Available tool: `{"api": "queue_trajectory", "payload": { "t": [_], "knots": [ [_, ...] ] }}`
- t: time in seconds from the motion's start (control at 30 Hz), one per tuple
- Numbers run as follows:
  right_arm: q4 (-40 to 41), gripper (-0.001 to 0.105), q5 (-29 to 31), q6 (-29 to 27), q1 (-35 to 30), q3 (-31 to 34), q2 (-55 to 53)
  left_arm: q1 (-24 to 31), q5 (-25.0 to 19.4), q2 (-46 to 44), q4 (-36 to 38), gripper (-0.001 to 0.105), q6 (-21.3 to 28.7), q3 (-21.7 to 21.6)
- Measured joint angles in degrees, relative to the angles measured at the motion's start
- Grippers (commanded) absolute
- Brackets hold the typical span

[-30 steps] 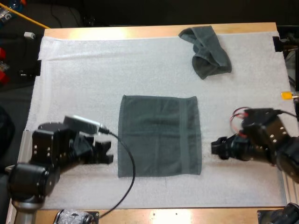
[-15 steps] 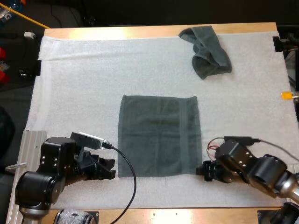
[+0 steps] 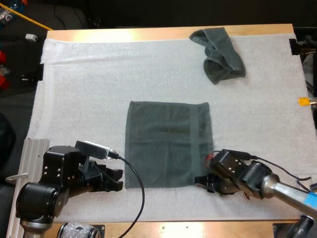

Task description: Pick towel from pile, fold and stack

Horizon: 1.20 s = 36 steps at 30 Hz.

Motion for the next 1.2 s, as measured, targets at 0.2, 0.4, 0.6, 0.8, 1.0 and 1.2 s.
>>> {"api": "queue_trajectory", "payload": {
  "t": [0.2, 0.4, 0.6, 0.8, 1.0, 1.2],
  "knots": [
    [-3.55, 0.024, 0.79, 0.60, 0.00, 0.00, 2.72, 0.00, 0.00, 0.00, 0.00, 0.051, 0.15, 0.00],
    [-4.73, 0.006, 2.66, 1.53, 0.00, 0.00, 3.09, 0.00, 0.63, 0.00, 0.00, 0.051, 0.14, 0.00],
    [-4.89, 0.000, 3.06, 1.72, 0.00, 0.00, 3.09, -1.66, 1.12, 0.00, -0.97, 0.051, 0.72, 0.59],
    [-3.95, 0.000, 3.50, 1.72, 0.00, 0.00, 0.94, -9.11, 1.12, 2.40, -3.70, 0.051, 1.38, 4.13],
    [-3.28, 0.000, 5.50, 1.72, 0.00, 0.00, -1.58, -13.57, -4.79, 8.22, -9.07, 0.051, 1.45, 6.43],
    [-2.84, 0.000, 5.73, 1.72, 0.00, 0.00, -1.61, -13.94, -5.62, 18.47, -10.54, 0.051, 2.35, 7.07]
  ]
}}
